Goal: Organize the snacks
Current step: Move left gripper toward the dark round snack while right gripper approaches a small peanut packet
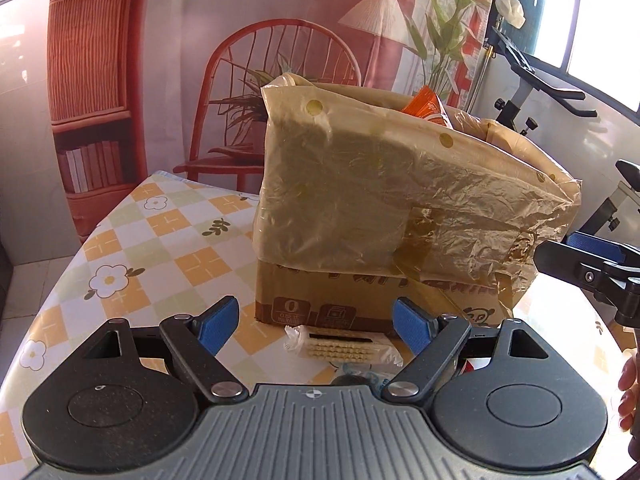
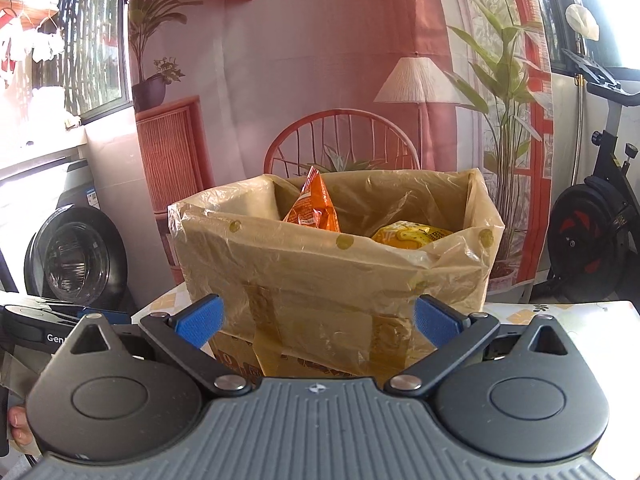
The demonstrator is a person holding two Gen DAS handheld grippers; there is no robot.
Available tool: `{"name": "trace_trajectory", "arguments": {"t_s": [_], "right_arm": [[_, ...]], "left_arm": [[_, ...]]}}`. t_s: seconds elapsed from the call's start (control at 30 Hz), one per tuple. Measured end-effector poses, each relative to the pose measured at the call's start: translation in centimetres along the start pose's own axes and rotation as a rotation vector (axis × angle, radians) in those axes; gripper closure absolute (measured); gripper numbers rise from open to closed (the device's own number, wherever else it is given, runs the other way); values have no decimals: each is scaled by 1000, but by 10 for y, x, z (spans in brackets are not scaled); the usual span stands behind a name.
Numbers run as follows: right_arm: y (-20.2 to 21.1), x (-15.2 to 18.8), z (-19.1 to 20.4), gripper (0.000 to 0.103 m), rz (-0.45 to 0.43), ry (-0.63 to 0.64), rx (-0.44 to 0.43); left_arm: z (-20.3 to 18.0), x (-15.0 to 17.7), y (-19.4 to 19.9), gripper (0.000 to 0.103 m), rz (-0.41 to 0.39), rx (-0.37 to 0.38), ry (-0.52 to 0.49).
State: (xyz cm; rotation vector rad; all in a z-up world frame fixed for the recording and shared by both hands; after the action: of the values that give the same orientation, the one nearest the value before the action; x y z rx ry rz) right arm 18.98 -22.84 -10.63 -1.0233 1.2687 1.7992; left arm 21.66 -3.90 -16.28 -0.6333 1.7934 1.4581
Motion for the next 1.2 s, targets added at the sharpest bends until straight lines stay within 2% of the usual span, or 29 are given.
{"name": "trace_trajectory", "arguments": {"t_s": [0.1,0.2,0.43,0.5,0.57,0.63,0.7,0.87,1.03,1.13,1.2], "right_arm": [[0,17,-7,0,40,-13,23],[-5,36,-18,0,109,-21,88],[-14,76,-38,4,257,-88,125],[-16,86,-41,8,293,-92,135],[-16,95,-43,18,324,-100,142],[-14,103,-45,19,350,-110,140],[-13,111,-48,24,370,-105,144],[-8,140,-51,43,453,-141,127],[-6,160,-55,46,511,-180,148],[-7,161,-57,48,507,-203,151],[-10,159,-58,52,498,-200,155]], "left_arm": [[-2,10,-5,17,25,-2,-2],[-5,19,-10,17,47,4,1],[-8,31,-18,18,84,-10,1],[-9,33,-20,18,95,-11,5],[-9,35,-21,18,101,-8,9],[-10,38,-22,18,105,-8,9],[-10,40,-22,18,107,-7,13],[-10,53,-27,22,130,10,38],[-9,61,-29,24,147,23,44],[-7,62,-29,24,149,23,46],[-6,63,-29,24,149,22,49]]}}
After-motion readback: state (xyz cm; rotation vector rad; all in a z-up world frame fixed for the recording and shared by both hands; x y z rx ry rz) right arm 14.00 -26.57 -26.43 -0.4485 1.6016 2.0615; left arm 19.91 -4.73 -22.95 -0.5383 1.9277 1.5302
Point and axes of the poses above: each gripper's, at about its wrist camera, not at the fingertips, and y roughly against the way its jaws point, z to its left, x to its underside, the point moved 10 cm from there along -y, roughly the way its jaws point, and after that the axes turned 3 degrees about -y, right-handed, at the moved point
